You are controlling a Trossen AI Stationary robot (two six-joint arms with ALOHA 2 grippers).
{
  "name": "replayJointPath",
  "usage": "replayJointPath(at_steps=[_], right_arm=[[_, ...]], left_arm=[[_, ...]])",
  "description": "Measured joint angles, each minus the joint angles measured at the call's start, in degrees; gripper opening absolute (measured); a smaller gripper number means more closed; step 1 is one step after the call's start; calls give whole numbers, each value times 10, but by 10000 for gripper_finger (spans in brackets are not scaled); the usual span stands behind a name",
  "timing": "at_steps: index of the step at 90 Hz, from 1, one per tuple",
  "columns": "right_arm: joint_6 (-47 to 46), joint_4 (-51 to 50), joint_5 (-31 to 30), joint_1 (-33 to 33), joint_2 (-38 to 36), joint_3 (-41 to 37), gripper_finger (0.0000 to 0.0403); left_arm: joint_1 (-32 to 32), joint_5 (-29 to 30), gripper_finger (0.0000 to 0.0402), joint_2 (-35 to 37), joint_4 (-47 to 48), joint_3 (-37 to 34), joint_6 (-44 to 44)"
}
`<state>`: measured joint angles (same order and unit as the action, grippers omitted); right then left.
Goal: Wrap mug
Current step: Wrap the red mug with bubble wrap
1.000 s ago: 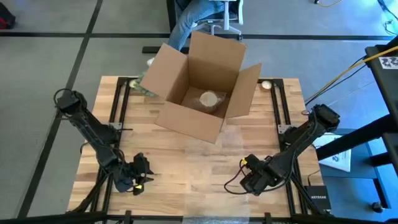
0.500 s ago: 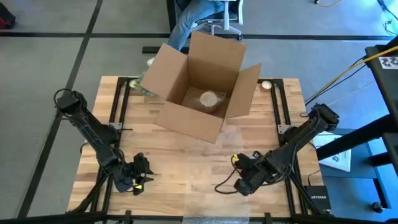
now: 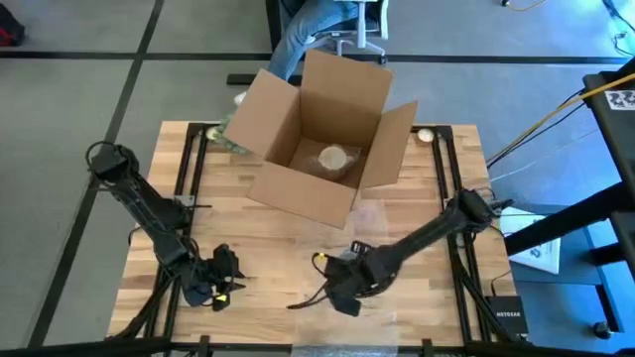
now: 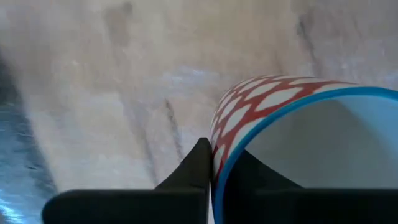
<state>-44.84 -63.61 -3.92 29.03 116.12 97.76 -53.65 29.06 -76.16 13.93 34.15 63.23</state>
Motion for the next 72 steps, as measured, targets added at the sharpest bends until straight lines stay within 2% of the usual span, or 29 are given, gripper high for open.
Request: replayJointPath(at_steps=[72], right_arm=[[2,-13,21,-10,5,1,1]], left_arm=[[0,1,120,0,0,0,-6]])
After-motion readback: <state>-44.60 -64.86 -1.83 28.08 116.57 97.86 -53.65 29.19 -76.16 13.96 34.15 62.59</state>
